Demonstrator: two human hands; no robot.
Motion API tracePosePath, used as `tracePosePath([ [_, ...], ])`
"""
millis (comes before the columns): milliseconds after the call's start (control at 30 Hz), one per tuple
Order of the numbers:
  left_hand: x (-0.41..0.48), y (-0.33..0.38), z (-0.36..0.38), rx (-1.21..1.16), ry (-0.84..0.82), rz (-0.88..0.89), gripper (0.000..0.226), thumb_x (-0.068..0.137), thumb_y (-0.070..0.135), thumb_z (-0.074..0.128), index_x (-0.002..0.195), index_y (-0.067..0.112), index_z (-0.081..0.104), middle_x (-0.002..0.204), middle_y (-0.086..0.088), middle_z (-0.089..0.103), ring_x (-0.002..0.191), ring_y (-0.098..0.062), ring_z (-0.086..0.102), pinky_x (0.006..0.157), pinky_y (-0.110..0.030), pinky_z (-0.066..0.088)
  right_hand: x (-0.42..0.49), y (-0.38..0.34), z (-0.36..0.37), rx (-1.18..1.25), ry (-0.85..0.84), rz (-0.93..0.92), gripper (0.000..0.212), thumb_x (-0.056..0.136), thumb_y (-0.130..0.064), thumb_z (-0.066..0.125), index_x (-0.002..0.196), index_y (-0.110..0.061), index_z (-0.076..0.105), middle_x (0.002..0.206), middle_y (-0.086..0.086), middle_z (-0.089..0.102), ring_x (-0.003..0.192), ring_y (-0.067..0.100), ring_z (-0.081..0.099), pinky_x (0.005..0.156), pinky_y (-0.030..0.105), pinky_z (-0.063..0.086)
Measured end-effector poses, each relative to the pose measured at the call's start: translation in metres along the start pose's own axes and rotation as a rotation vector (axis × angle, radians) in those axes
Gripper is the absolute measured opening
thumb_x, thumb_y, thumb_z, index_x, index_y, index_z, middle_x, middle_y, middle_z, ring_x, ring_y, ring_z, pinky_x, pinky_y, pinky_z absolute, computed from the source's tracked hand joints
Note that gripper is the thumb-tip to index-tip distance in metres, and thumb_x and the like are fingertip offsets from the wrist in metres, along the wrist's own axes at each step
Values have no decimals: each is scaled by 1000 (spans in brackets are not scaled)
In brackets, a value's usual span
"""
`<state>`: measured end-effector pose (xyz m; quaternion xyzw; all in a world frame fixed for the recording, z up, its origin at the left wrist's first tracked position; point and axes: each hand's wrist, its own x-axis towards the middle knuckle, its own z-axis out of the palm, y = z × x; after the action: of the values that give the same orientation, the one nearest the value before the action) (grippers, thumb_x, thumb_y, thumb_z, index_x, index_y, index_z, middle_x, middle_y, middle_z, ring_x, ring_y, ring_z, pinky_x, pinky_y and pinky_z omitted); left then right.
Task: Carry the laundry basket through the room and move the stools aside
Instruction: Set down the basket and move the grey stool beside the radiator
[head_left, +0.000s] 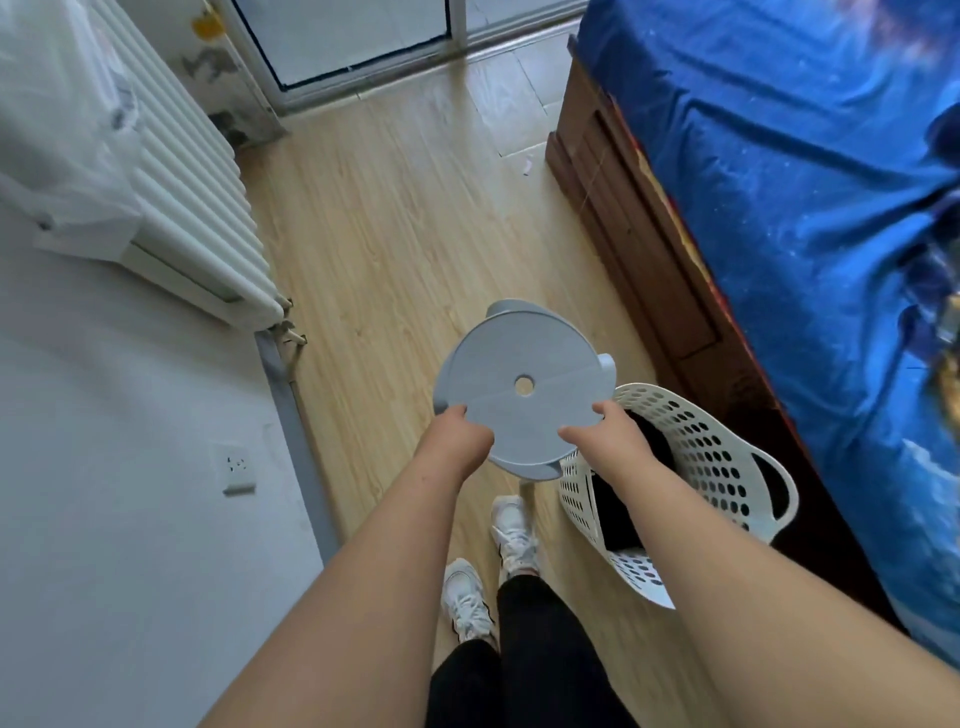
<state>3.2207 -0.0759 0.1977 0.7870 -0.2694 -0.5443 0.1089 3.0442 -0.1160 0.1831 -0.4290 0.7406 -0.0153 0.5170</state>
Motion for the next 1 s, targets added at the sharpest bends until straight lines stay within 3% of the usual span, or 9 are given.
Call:
tracePosePath([
  [133,30,16,-4,7,5,-30,50,81,10,51,131,15,52,112,-6,61,94,-27,58,74,-27,43,26,-8,-2,-31,-1,57,68,81,-27,67,142,-13,39,138,12,49,114,27,52,79,31,38],
  [267,56,30,-7,32,11,-74,63,82,13,53,144,15,40,135,-11,54,116,-31,56,89,-33,45,52,-18,-3,-58,-12,103,70,81,-29,67,143,-15,38,140,12,47,123,31,50,88,36,41],
  [400,79,36,-10,51,48,-61,53,80,13,55,133,17,51,119,-7,60,101,-29,58,78,-29,43,70,-22,-1,-67,24,137,67,79,-26,68,139,-16,41,134,13,49,116,32,53,80,32,39],
  [533,107,40,-14,71,72,-70,59,75,15,59,133,18,50,106,-3,56,92,-30,61,78,-37,56,90,-16,-1,-25,101,194,69,74,-21,69,136,-18,40,130,13,45,107,31,52,79,32,41],
  [633,137,40,-14,124,86,-98,69,75,19,67,139,13,43,129,-12,53,107,-34,58,78,-35,50,109,-5,-1,70,111,273,81,73,-18,72,142,-16,32,134,14,44,114,34,53,93,43,47],
  [700,155,38,-15,108,74,-133,81,76,22,70,147,14,33,145,-11,45,121,-34,53,77,-34,42,117,2,-1,151,80,321,88,75,-15,74,148,-14,25,139,13,44,121,34,50,93,41,44],
  [800,182,33,-14,84,56,-196,85,80,26,69,151,12,25,150,-13,40,129,-35,48,90,-38,44,132,15,4,227,57,352,74,75,-9,75,139,-11,37,130,8,54,112,29,53,89,37,42],
  [867,194,28,-12,45,21,-231,78,81,30,68,148,11,32,147,-14,46,125,-35,52,97,-40,44,141,22,9,254,48,356,65,74,-6,75,130,-11,43,120,5,57,109,27,54,93,39,45],
  [1000,210,18,-7,-2,-52,-239,47,76,30,71,117,12,61,112,-12,66,95,-32,63,83,-37,50,155,37,18,388,22,368,51,71,1,76,115,-13,52,113,4,61,99,20,60,88,39,49],
])
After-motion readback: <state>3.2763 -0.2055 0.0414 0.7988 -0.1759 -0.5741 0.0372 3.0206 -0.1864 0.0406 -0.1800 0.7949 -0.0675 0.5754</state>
